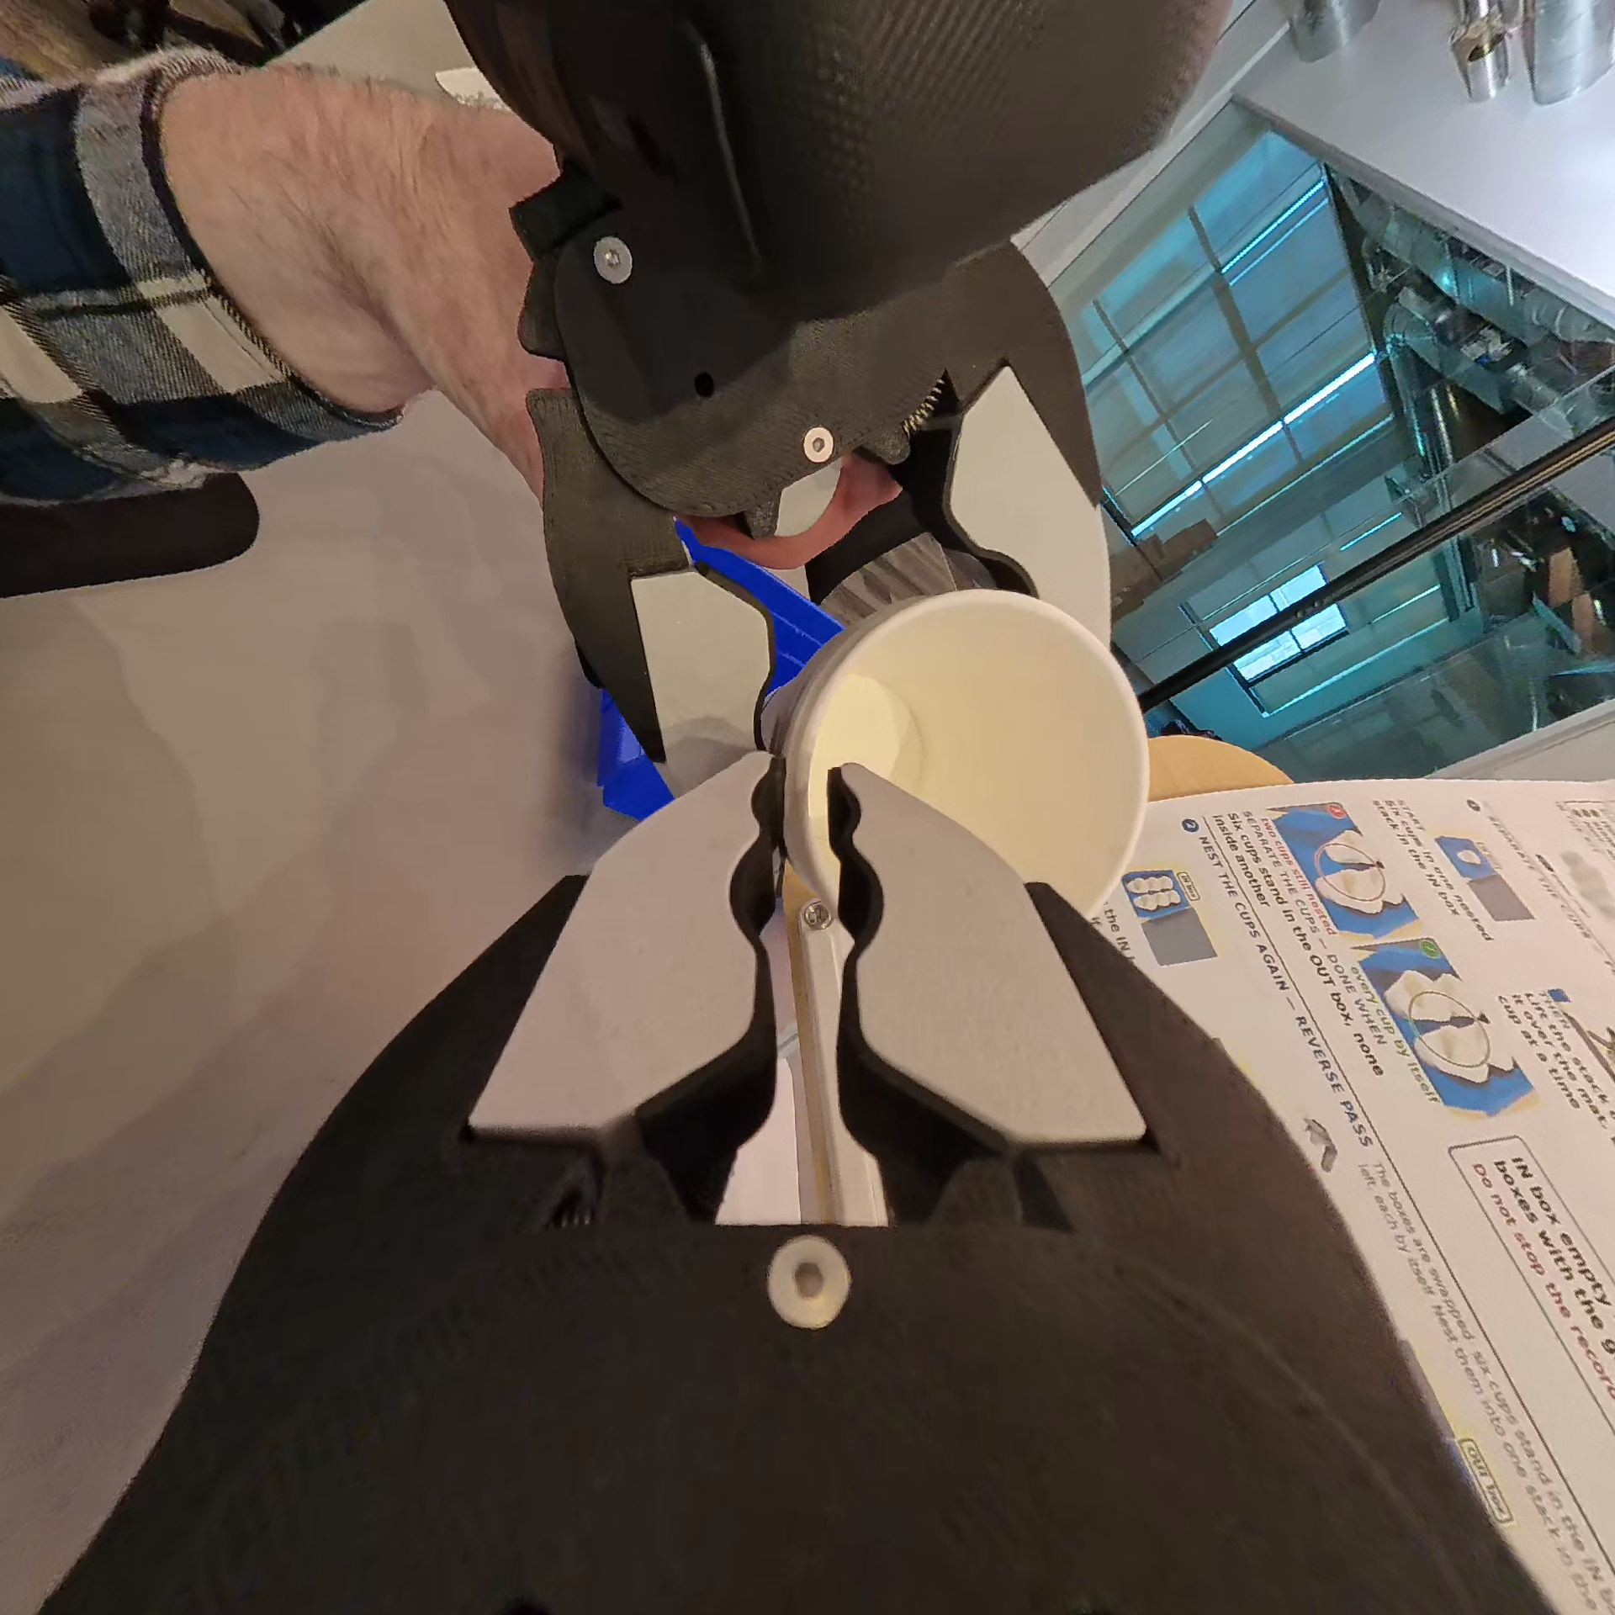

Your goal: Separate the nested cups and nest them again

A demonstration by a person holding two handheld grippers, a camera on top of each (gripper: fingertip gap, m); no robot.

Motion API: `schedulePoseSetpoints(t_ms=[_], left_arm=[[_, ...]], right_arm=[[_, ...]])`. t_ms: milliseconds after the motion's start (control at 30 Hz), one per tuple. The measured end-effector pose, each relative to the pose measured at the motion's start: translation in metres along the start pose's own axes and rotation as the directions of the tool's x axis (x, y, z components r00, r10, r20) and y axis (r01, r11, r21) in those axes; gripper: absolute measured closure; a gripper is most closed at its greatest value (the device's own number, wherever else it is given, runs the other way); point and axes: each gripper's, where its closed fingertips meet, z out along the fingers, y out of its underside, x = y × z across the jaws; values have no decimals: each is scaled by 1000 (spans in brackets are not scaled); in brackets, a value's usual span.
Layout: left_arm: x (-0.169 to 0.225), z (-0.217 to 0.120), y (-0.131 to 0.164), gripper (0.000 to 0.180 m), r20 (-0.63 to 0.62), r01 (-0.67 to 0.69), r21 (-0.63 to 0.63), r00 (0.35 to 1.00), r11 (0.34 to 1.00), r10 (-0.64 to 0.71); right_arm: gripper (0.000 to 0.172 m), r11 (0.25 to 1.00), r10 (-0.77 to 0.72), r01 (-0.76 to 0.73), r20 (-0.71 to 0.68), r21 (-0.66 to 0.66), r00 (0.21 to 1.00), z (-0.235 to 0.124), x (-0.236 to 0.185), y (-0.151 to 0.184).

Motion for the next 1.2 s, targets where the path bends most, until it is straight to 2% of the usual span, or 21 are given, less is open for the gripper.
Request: schedulePoseSetpoints(t_ms=[33,133,500,900,1200], left_arm=[[0,0,-1,77,-1,-1,1,1000,1000,1],[0,0,-1,77,2,0,2,1000,1000,0],[-2,-3,0,77,6,4,5,1000,1000,-4],[-12,-3,9,77,33,20,-17,999,1000,-19],[-13,-3,11,77,37,22,-22,999,999,-21]], right_arm=[[164,1000,0,0,-1,-1,1000,0,0,0],[169,1000,2,-2,5,0,1000,0,-1,0],[169,1000,-4,4,-12,17,1000,-6,3,-6],[169,995,9,2,-110,101,994,-51,34,-31],[169,993,-5,25,-173,119,985,-70,47,-41]])
